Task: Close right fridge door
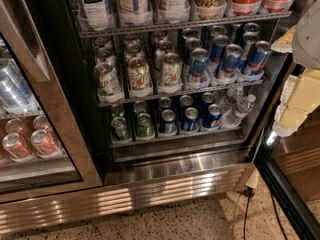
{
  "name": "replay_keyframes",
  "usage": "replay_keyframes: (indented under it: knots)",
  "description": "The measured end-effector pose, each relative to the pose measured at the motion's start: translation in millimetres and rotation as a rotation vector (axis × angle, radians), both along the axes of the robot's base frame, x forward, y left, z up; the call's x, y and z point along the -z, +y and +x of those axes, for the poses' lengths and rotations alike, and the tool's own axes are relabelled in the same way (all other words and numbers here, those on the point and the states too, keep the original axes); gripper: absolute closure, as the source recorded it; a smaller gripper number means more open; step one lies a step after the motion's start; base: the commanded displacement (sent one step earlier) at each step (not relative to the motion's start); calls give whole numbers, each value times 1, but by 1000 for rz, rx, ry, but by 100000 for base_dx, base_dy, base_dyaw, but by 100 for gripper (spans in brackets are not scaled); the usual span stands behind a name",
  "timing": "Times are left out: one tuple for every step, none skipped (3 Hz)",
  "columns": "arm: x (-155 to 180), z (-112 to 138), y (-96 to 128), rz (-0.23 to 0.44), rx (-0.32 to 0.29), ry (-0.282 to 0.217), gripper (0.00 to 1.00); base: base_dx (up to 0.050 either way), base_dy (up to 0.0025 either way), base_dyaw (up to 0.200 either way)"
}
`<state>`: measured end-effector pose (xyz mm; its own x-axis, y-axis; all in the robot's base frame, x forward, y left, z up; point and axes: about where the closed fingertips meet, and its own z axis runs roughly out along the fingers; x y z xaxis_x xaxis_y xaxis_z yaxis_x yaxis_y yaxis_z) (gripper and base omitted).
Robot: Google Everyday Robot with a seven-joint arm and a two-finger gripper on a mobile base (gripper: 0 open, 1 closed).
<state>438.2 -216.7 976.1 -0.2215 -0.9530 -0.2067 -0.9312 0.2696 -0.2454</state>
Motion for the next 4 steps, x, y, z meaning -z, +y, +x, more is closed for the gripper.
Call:
replay_keyframes:
  knots:
    - [0, 0, 0, 0, 0, 0, 0, -4800, -1, 8]
    - [0, 0, 0, 0, 0, 0, 0, -4804, 6, -43]
    - [0, 0, 0, 0, 0, 0, 0, -4797, -4, 31]
    - [0, 0, 0, 0, 0, 0, 0, -4801, 1, -4]
